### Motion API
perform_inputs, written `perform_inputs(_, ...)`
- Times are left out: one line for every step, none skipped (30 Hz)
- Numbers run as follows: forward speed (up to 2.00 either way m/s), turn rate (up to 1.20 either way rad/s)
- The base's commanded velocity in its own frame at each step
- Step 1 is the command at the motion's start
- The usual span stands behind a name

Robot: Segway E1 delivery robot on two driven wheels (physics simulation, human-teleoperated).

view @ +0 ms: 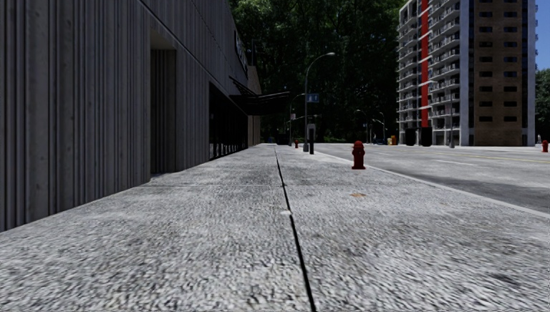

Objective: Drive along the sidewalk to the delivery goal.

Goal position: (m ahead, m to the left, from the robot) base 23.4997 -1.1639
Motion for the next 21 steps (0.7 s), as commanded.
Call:
perform_inputs(2.00,0.00)
perform_inputs(2.00,0.00)
perform_inputs(2.00,0.00)
perform_inputs(2.00,0.00)
perform_inputs(2.00,0.00)
perform_inputs(2.00,0.00)
perform_inputs(2.00,0.00)
perform_inputs(2.00,0.00)
perform_inputs(2.00,0.00)
perform_inputs(2.00,0.00)
perform_inputs(2.00,0.00)
perform_inputs(2.00,0.00)
perform_inputs(2.00,0.00)
perform_inputs(2.00,0.00)
perform_inputs(2.00,0.00)
perform_inputs(2.00,0.00)
perform_inputs(2.00,0.00)
perform_inputs(2.00,0.00)
perform_inputs(2.00,0.00)
perform_inputs(2.00,0.00)
perform_inputs(2.00,0.00)
